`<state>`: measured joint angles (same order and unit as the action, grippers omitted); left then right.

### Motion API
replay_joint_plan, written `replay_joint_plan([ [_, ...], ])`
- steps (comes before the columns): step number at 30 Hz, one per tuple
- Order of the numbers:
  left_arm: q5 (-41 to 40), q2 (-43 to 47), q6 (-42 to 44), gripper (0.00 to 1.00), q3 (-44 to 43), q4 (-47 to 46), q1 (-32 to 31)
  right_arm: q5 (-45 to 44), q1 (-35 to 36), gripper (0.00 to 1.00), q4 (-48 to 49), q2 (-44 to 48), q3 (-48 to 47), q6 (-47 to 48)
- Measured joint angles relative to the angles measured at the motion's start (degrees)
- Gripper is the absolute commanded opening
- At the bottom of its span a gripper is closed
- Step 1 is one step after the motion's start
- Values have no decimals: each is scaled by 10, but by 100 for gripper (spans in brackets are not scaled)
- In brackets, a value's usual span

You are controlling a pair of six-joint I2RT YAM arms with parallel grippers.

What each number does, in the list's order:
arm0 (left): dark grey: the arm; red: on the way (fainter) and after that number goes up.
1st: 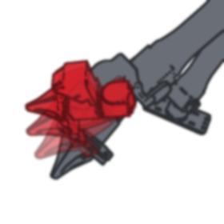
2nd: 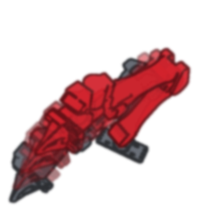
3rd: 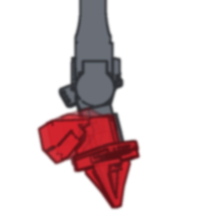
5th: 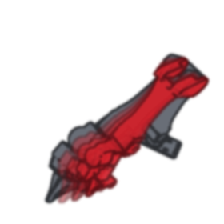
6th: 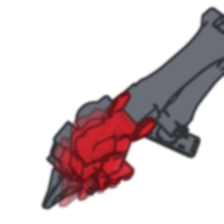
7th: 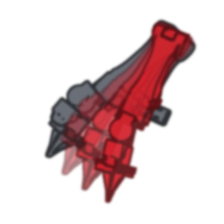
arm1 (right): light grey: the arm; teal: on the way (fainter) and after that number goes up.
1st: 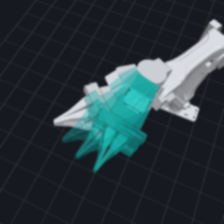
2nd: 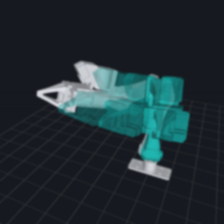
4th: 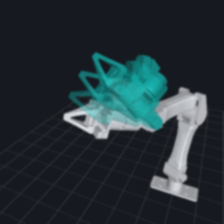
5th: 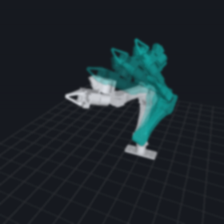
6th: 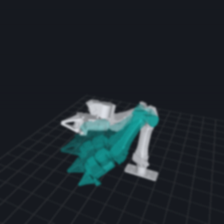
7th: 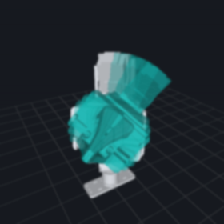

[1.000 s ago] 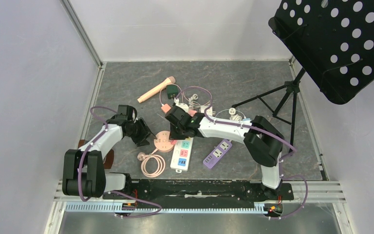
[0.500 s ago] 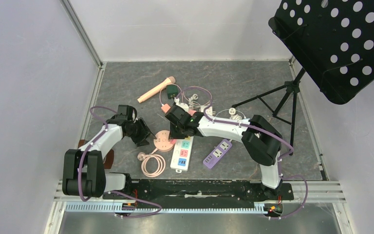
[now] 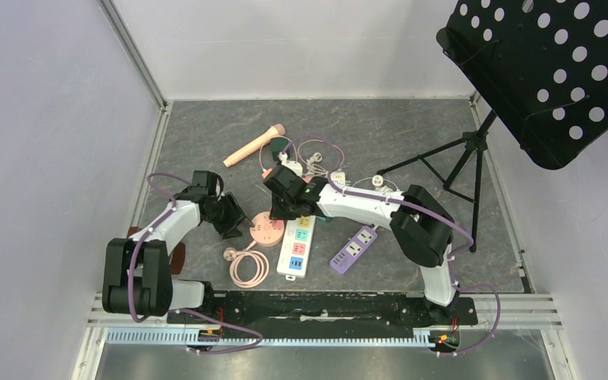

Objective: Insert the plug

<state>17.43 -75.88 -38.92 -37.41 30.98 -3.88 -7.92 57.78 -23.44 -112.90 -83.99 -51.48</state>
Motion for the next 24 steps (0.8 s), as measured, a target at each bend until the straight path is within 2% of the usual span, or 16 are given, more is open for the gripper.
replay_joint_plan([
  [10,0,-3,0,53,0,0,0,-15,2,0,-74,-31,-51,3],
  [24,0,-3,0,53,0,0,0,-14,8,0,-106,-34,-61,3],
])
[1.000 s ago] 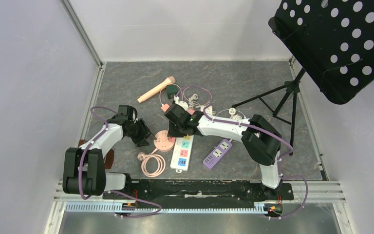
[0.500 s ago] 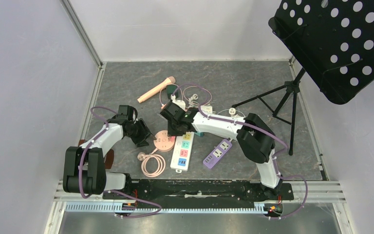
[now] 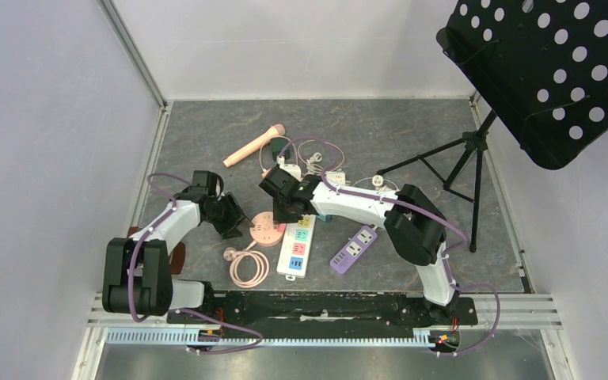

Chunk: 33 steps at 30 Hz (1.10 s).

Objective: Insert the plug

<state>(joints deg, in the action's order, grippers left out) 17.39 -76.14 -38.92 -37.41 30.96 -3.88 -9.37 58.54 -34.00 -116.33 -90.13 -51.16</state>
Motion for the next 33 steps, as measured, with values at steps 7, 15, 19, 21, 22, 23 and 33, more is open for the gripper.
replay_joint_plan([
  [7,0,0,0,53,0,0,0,1,2,0,-2,-9,-7,0],
  [15,0,-1,0,53,0,0,0,-10,6,0,-34,-28,-42,-2],
  [19,0,-1,0,53,0,-1,0,-19,12,0,-55,-43,-69,-1],
  [21,-1,-2,0,53,0,-1,0,-27,16,0,-70,-55,-90,-1],
  [22,-1,-2,0,53,0,-1,0,-31,18,0,-78,-60,-100,-1],
  [23,0,-3,0,53,0,-1,0,-37,21,0,-87,-65,-109,-1],
  [33,18,-17,-6,47,-1,-13,0,-66,41,0,-122,-97,-163,-7],
])
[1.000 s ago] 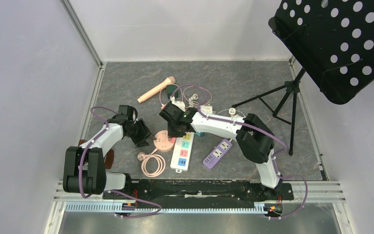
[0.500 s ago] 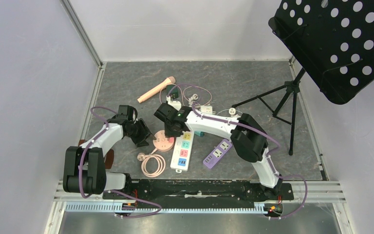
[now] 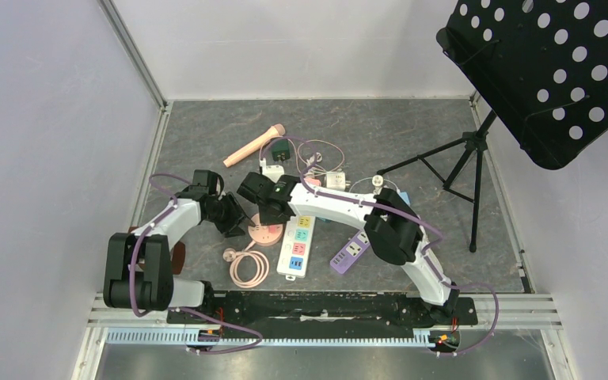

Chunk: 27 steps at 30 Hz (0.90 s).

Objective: Insert the plug

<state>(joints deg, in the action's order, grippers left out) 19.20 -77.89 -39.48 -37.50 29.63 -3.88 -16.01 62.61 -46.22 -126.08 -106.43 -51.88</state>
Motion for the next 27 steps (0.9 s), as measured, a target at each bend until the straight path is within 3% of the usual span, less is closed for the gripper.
replay_joint_plan([
  [11,6,-6,-3,47,-1,-4,0,-9,2,0,12,3,16,-10],
  [22,9,-10,-5,46,-4,-3,-1,62,-33,0,162,79,172,0],
  [27,10,-13,-7,46,-5,-4,-4,88,-40,0,176,79,182,9],
])
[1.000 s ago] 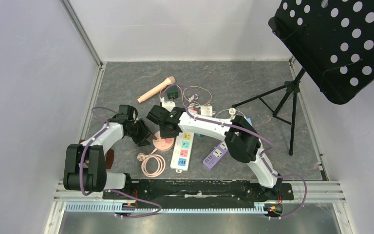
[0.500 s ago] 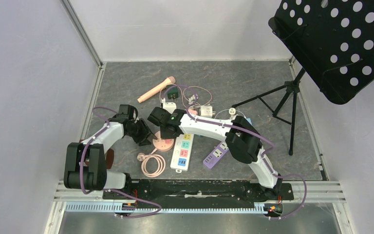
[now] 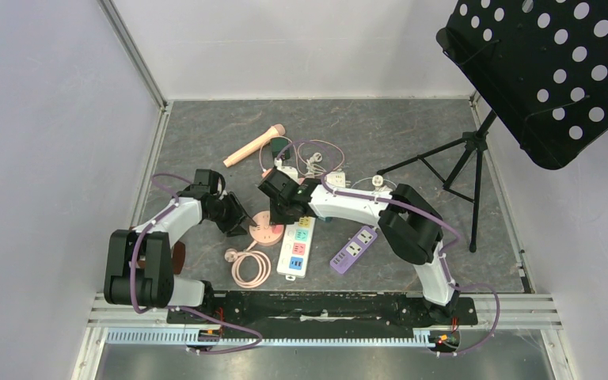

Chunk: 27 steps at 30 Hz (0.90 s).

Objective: Insert the plug

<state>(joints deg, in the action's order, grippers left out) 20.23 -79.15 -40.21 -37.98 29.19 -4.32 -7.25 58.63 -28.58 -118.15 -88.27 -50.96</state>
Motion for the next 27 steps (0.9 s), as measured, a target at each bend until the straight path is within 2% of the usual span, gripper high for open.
replay_joint_plan([
  [9,0,-2,0,47,-2,1,0,1,0,0,-6,-6,-6,4],
  [17,-9,-4,0,49,-8,10,-1,-35,8,0,-112,-63,-117,10],
  [21,-14,-4,0,49,-11,13,-3,-57,16,0,-137,-75,-138,10],
  [24,-17,-3,0,49,-11,14,-3,-68,19,6,-138,-75,-139,10],
  [27,-23,-2,0,51,-14,18,-5,-73,21,19,-138,-75,-138,10],
])
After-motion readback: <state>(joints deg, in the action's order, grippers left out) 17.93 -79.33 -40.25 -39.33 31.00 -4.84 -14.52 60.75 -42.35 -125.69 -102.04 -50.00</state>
